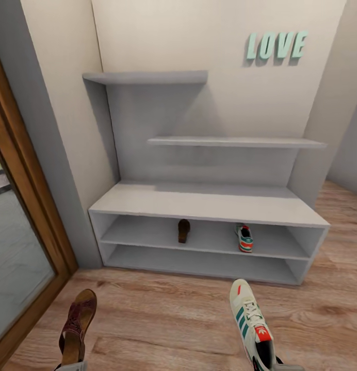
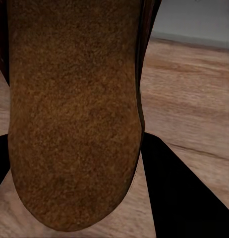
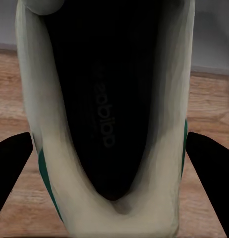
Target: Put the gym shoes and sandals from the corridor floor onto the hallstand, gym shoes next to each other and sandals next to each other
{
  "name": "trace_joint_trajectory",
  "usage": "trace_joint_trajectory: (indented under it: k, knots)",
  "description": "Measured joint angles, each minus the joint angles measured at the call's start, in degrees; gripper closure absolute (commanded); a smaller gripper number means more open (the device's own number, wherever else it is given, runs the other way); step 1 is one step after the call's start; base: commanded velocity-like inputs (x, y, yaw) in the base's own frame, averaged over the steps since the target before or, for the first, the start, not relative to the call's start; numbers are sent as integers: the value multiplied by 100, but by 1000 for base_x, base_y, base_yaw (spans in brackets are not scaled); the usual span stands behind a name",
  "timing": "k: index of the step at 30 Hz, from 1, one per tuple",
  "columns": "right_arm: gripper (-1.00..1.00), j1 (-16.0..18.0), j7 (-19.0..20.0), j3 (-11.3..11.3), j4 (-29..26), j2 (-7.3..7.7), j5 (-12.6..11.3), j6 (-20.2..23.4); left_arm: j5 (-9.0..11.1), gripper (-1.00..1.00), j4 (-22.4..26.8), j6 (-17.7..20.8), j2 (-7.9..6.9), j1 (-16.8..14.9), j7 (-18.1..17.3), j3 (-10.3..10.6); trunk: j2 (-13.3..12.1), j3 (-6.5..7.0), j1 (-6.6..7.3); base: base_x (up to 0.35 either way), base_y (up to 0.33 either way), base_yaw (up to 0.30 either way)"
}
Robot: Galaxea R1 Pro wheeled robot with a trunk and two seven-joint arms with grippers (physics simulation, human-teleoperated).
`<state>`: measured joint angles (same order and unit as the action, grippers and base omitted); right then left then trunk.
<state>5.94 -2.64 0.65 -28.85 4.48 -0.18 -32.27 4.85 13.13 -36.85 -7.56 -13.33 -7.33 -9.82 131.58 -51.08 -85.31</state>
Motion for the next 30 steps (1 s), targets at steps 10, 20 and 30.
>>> trace_joint_trajectory:
  k: [10,20,30]
  knots:
    - [100,-1,2,2,-2,0,1,1,1,100,-1,3,0,-1,0,1,0,23,0,0,69,-255]
    - [100,-1,7,2,-2,0,1,1,0,100,-1,10,0,0,0,1,0,35,0,0,1,-255]
    - [100,1,13,-13,0,-6,11,0,-6,100,2,63,-6,1,0,-12,0,35,0,0,0,-157]
